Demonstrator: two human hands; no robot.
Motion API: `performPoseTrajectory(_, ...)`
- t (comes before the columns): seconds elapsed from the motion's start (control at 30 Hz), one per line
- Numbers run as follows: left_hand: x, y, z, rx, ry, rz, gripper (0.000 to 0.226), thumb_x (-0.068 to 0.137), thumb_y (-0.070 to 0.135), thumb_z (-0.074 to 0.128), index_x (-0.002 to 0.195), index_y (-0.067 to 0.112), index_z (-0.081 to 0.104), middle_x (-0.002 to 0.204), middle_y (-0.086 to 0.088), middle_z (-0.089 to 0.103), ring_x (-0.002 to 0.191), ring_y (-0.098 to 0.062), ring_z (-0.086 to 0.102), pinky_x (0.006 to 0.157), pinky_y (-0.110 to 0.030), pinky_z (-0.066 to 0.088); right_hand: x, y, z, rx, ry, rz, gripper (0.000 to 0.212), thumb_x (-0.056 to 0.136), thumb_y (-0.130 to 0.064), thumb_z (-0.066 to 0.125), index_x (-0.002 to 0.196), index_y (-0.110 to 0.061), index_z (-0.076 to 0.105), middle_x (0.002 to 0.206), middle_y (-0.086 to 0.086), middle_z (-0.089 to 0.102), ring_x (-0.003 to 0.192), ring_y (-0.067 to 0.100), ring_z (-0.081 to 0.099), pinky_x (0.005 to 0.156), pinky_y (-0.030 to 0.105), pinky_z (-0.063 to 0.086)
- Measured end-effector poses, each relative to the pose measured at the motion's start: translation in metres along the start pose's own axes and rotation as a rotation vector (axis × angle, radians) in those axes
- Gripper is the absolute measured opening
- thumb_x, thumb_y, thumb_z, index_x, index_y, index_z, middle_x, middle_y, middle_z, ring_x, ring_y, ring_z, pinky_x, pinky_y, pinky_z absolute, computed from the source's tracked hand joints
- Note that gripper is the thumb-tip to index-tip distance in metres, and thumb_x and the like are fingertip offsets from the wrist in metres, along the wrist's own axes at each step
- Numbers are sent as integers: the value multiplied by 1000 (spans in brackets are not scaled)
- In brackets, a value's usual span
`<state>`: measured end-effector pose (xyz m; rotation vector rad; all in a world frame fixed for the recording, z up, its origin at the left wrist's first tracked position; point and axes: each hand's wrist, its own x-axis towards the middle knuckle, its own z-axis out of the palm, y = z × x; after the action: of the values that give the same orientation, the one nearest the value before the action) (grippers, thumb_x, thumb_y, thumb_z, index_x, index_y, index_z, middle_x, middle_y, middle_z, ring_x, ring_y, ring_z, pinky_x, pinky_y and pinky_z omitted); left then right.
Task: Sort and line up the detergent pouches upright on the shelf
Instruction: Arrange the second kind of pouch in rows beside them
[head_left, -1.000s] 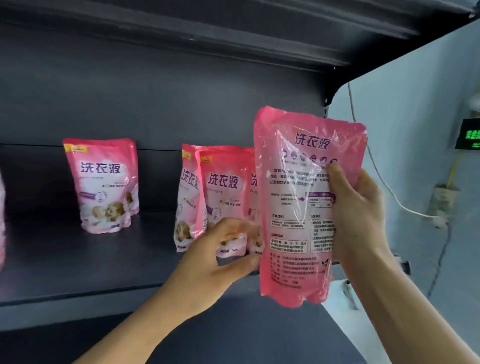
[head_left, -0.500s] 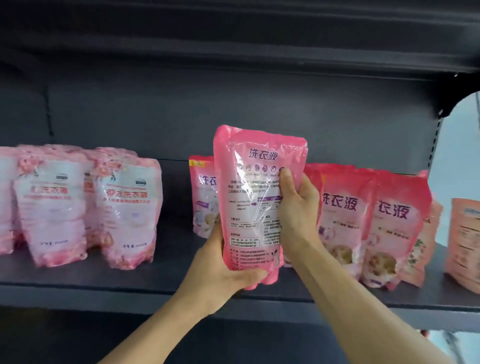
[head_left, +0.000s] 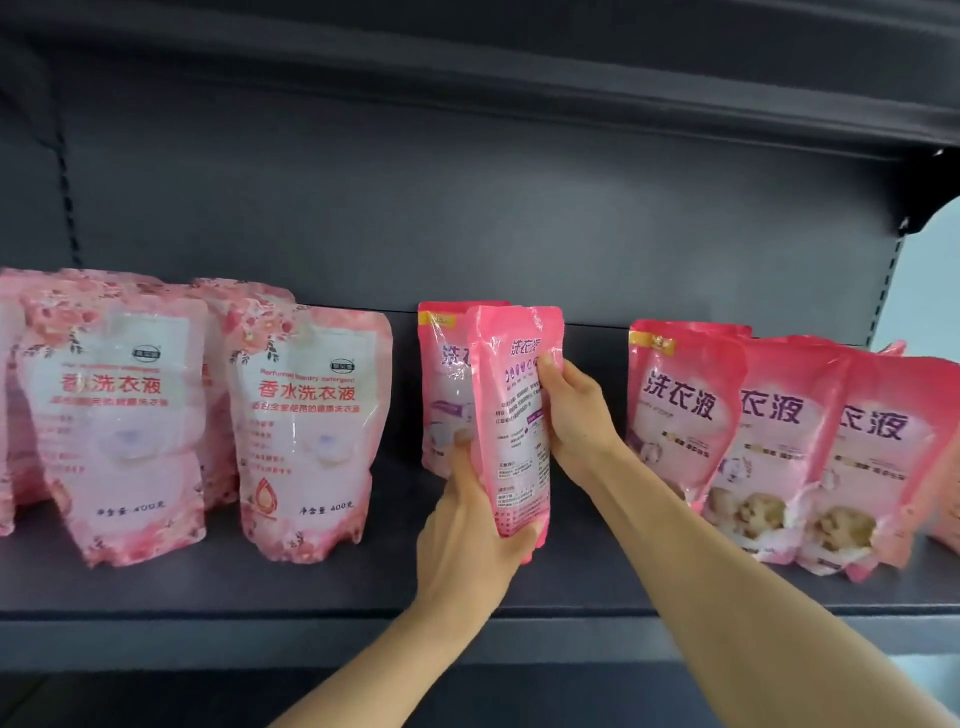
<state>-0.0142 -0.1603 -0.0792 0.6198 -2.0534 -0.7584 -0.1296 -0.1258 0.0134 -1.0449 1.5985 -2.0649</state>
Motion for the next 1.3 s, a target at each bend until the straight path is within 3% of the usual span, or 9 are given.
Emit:
performPoseTrajectory(0.3,-7,-3,0,208,-31,32,102,72,55,70,133,32,-9,127,6,52,111,-18,59,84,-35,50,-35,8,-3,-264,152,-22,42,97,-44,38,127,-15,42,124,-8,52,101,-1,52,75,13,39)
performPoseTrajectory(0.4,-11,-6,-2,239,-47,70,108,74,57,68,139,29,-13,134,8,46,114,-14,58,86,-32,51,-77,5,7,-290,105,-157,49,87,-52,53,129,-36,33,127,-18,44,110,-6,47,83,14,40)
performPoseTrajectory(0.57,-22,-10,-3,245,-94,165,97,78,54,64,148,27,3,129,12,44,111,-6,55,80,-23,48,-74,12,25,-612,120,-126,68,82,-45,64,136,-24,29,121,-6,50,100,13,56,77,26,49)
performPoseTrajectory(0.67,-28,-14,-8,212,-138,181,102,78,56,64,146,37,-9,135,17,33,120,-2,47,83,-20,44,-57,13,12,-348,44,-56,31,94,-29,51,125,-20,47,107,4,65,93,20,66,80,33,55)
performPoseTrajectory(0.8,-16,-19,-14,135,-94,111,98,71,54,71,143,35,8,134,14,32,121,-5,45,83,-27,50,-45,7,-19,126,-227,83,26,93,-24,48,107,-12,66,105,10,72,98,24,69,86,36,55)
performPoseTrajectory(0.9,3,-25,-10,6,-131,-11,107,64,48,80,144,29,11,142,9,30,128,-10,42,95,-35,48,-39,13,-30,2,-100,-6,19,93,-24,53,100,-14,67,97,4,74,90,17,71,78,29,58)
performPoseTrajectory(1.03,20,-23,2,-219,-307,-130,118,56,43,86,144,35,8,133,15,46,114,-2,52,92,-18,48,-39,24,-31,-102,191,-198,8,93,-17,56,94,-15,64,88,2,72,79,11,69,66,24,56)
performPoseTrajectory(1.13,24,-23,16,-197,-261,-180,120,49,49,82,141,40,6,123,11,55,106,-8,59,88,-33,55,-33,27,-26,51,186,-140,17,97,-17,49,90,-9,63,78,-2,70,70,6,67,60,19,53)
performPoseTrajectory(1.3,35,-19,14,10,-126,-237,110,53,54,75,135,30,5,124,8,49,102,-19,59,79,-40,55,0,33,-13,100,140,-67,38,99,-24,44,94,10,58,88,16,64,82,25,60,83,45,53)
